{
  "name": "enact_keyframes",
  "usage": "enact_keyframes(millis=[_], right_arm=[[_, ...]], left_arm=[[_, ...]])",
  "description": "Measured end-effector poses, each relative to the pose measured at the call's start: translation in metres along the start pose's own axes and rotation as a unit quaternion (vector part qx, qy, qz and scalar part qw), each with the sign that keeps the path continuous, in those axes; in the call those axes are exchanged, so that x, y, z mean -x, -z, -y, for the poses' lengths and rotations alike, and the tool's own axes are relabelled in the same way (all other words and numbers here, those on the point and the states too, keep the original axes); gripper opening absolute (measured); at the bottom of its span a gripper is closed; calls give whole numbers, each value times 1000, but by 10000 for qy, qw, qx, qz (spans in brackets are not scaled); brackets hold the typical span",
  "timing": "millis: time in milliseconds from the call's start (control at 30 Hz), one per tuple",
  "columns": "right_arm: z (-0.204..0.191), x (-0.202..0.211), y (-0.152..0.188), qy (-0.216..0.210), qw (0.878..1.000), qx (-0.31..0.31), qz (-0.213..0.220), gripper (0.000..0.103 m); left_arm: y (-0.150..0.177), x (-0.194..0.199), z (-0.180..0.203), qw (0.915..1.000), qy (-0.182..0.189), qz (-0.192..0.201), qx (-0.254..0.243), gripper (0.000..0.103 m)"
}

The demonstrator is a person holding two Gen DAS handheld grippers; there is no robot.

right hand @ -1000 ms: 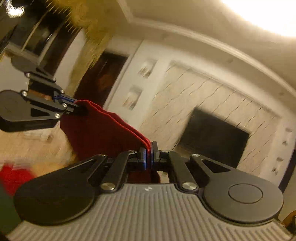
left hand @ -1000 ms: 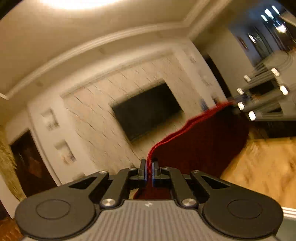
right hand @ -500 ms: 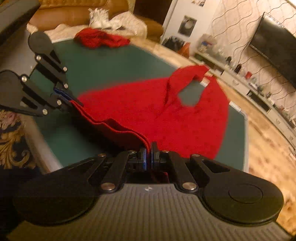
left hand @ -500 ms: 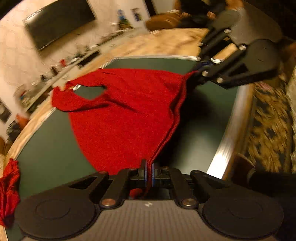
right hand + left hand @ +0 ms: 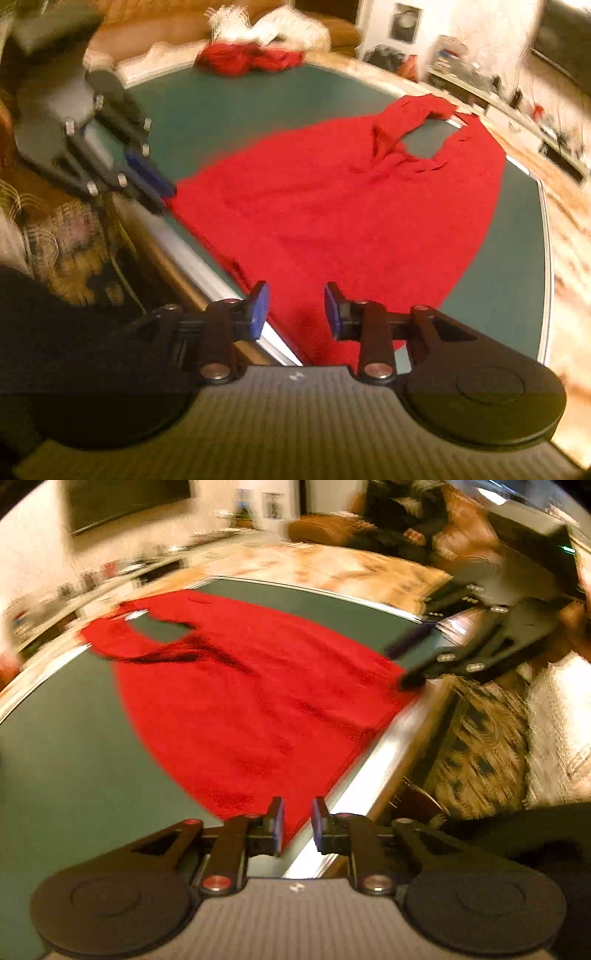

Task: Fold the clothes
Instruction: 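Lower the red garment flat onto the table with both grippers and open them, then grasp the garment hem with both grippers and pull it straight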

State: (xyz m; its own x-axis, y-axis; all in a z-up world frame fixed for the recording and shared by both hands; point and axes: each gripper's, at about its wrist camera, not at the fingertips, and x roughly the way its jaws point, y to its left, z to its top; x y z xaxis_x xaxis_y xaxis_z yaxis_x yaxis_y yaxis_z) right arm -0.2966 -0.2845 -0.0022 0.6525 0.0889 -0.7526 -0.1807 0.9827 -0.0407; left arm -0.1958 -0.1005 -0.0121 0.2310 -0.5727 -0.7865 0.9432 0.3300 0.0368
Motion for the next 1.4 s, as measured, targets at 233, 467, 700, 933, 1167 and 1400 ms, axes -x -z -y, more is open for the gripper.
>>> enact_keyframes(millis=[233,467,700,933,1167,1400], right_arm=[[68,-1,3,507,9716,-2284,-355,48],[67,-7,25,813,9398,-3261,-622,48],[50,-12,24,981,9429,-3112,-671,24],[61,-19,22,1024,9458,-2975,-803,5],[61,-11,26,1274,9482,-2793,-816,4],[53,-4,25,1499,9510,-2544,-917,10]], left_arm=[[-11,-33,-53,9815,-417,-409,1824,40],[-20,-37,-57,9674,-437,-573,2429,42],[-25,-43,-36,9651,-998,-637,2336,14],[-24,-37,-6,9630,-1305,-715,2247,6],[-20,-32,17,9632,-1383,-711,2191,6],[-20,-23,4,9595,-1224,-543,2477,18]])
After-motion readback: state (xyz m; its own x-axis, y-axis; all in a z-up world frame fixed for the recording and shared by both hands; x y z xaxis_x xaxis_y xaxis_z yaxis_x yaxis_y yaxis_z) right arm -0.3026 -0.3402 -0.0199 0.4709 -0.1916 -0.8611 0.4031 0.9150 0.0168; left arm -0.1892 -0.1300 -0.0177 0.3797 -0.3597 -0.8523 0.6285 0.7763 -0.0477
